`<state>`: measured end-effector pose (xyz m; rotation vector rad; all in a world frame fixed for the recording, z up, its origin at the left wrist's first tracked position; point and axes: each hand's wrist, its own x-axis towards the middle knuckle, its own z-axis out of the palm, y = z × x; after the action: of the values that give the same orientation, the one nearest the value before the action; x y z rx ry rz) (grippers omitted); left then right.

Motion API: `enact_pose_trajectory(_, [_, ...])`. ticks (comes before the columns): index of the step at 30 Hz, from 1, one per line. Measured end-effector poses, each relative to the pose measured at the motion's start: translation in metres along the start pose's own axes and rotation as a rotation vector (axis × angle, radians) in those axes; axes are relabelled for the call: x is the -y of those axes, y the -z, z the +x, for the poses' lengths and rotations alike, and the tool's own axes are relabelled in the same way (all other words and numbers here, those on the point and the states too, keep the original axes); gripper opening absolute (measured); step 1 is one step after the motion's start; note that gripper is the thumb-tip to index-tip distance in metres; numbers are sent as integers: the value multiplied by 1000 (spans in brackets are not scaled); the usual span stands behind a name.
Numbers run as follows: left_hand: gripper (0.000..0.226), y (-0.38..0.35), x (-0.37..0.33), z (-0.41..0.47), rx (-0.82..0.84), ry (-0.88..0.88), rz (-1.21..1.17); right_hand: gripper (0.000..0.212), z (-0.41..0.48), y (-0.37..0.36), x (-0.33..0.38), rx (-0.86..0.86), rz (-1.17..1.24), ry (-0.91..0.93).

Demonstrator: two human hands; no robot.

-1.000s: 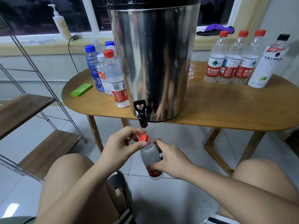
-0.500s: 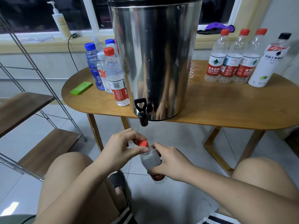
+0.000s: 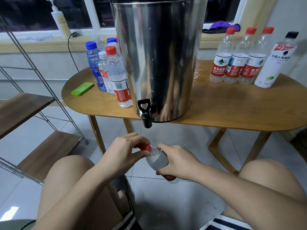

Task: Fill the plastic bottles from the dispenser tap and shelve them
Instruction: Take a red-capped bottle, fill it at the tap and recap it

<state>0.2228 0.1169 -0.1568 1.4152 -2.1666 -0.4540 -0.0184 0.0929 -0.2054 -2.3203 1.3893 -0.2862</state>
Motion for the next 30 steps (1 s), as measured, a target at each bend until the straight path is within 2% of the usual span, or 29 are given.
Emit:
enact_pose_trajectory(2, [27,-2,2,0,37,-66,-24,68,0,4,-3,5,-2,1])
enact_pose_trajectory(5, [29,-1,0,1,43,-120,-56,69,-3,9,-6,17,2,-4])
enact_pose_trajectory(9, [46,-1,-5,1,-9,16,5,68,-5,9,-2,31,-15,13])
enact_pose_trajectory(13, [34,-5,-10,3,-11,75,0,67,-5,8,0,37,-36,14])
enact_pose_trajectory(19, [24,-6,-10,-1,-58,-3,-106,68,-7,20,3,-8,-76,33])
enact_pose_trajectory(21, [32,-7,-11,-2,-126,-22,-147,68,-8,25,3,-16,-8,12])
enact_pose_trajectory(23, [48,-7,-10,-3,-143,45,-282,66,-10,29,2,-24,110,-15])
enact_pose_trajectory(25, [62,-10,-6,-4,-53,124,-361,64,-11,32,1,-39,238,-31])
enact_pose_trajectory(28, [77,-21,1,-6,161,153,-292,64,-16,37,4,-73,332,-11])
enact_pose_trajectory(30, [82,-29,0,-5,210,146,-280,65,-20,40,6,-105,380,23])
